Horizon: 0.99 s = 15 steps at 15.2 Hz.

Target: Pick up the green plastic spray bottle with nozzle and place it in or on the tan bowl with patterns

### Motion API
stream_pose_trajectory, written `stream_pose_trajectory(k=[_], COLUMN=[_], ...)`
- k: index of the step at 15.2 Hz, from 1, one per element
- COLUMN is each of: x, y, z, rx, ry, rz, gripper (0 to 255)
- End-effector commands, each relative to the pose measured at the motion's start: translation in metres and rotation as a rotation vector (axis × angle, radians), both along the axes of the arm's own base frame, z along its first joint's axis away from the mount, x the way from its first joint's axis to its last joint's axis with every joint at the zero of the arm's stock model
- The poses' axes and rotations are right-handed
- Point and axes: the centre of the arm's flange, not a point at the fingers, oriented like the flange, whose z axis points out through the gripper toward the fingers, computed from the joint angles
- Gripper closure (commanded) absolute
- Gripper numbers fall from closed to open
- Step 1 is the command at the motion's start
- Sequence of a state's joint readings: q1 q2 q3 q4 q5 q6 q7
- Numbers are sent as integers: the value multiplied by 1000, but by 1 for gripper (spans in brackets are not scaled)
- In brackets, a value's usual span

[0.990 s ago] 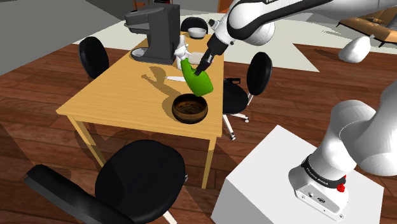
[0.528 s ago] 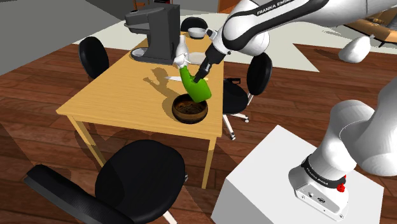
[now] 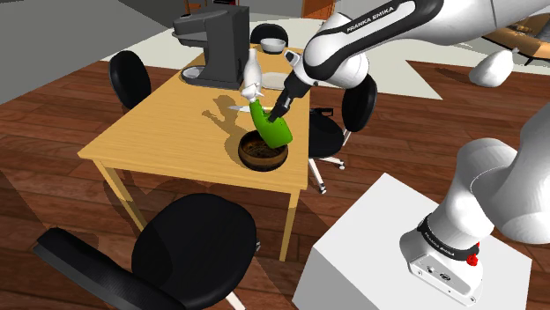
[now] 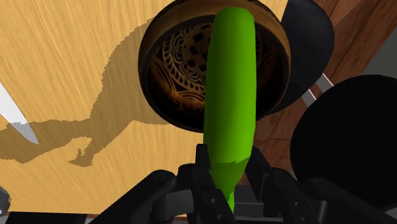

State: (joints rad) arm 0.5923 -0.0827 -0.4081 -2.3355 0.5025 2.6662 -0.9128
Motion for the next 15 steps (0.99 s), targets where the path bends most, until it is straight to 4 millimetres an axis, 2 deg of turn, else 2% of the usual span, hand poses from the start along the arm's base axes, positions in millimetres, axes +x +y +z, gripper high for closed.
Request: stream_pose_trajectory(k=[1, 4, 5, 10, 14, 15], x=[0, 0, 0, 0, -19, -19], y=[0, 0, 0, 0, -16, -16], z=[0, 0, 0, 0, 43, 43], rx=[0, 0, 0, 0, 0, 0], ry=[-1, -1, -1, -1, -1, -1], rz=[0, 0, 0, 0, 0, 0], gripper=[255, 255, 0, 0, 0, 0])
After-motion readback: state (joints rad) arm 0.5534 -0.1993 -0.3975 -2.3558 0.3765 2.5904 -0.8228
